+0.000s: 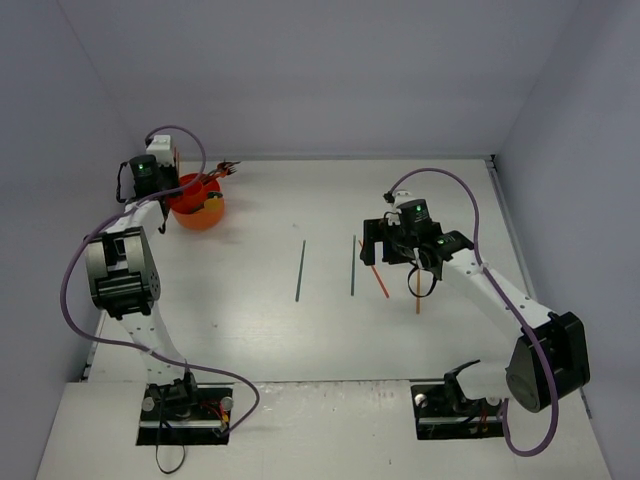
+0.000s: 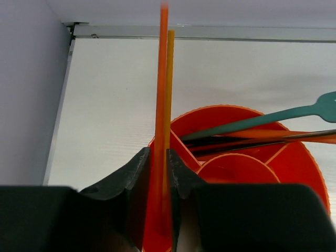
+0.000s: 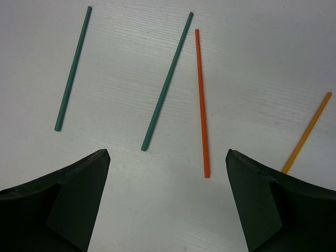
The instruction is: Sort the eating utensils into containers
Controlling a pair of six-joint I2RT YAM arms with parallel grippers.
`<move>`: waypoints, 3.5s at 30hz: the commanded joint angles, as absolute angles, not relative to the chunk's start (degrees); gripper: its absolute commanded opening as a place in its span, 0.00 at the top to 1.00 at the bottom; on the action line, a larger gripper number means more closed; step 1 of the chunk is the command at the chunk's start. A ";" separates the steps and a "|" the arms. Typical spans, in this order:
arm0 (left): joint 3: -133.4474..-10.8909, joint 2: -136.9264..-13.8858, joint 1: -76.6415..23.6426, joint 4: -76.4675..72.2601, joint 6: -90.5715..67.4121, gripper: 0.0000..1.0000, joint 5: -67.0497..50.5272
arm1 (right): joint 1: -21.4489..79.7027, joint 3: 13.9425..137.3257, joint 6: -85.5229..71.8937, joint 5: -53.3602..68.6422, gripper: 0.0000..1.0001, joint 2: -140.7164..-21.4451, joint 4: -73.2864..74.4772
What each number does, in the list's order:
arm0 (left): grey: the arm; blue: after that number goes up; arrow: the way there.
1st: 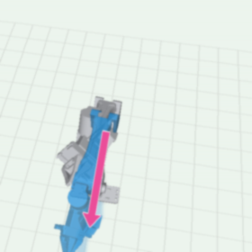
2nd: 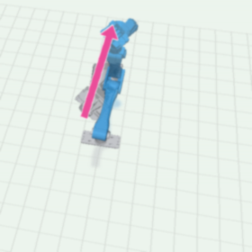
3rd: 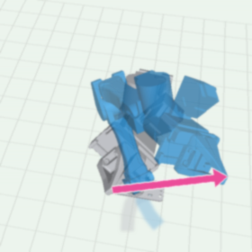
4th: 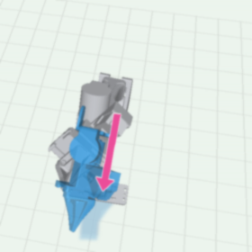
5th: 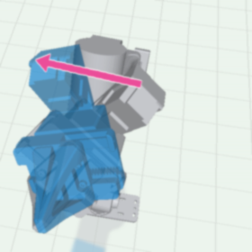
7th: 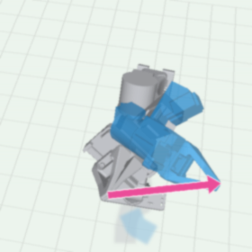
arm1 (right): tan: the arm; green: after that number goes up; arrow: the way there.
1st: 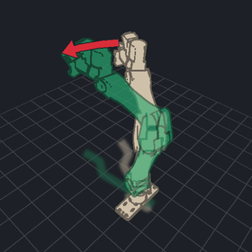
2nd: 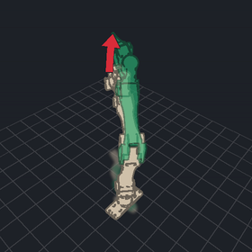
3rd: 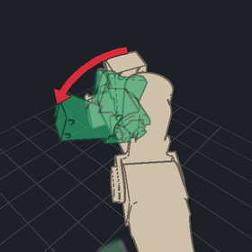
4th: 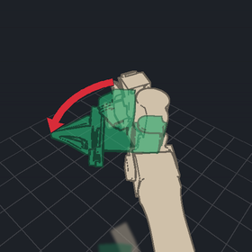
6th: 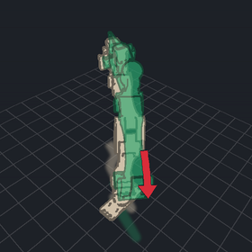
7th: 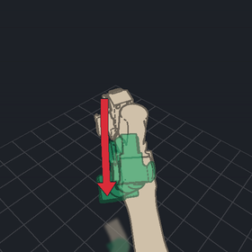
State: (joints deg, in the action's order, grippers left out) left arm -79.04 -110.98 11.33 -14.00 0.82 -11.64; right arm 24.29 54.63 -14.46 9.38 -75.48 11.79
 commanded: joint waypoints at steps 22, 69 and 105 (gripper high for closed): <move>-77.09 -79.52 -8.25 12.24 -19.17 0.44 -0.41 | 23.81 53.79 -16.61 8.17 0.09 -70.05 10.29; -79.54 -112.88 -40.96 32.19 -38.27 0.72 9.56 | 23.55 48.43 -19.14 5.01 0.04 -59.02 12.48; -80.58 -83.65 -1.81 8.84 -11.98 1.00 5.43 | 23.29 53.26 -16.35 4.48 0.04 -66.53 12.39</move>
State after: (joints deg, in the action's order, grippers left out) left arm -77.53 -82.36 -7.77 16.82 -19.01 12.09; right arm 23.64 50.28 -17.45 5.50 -66.04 14.04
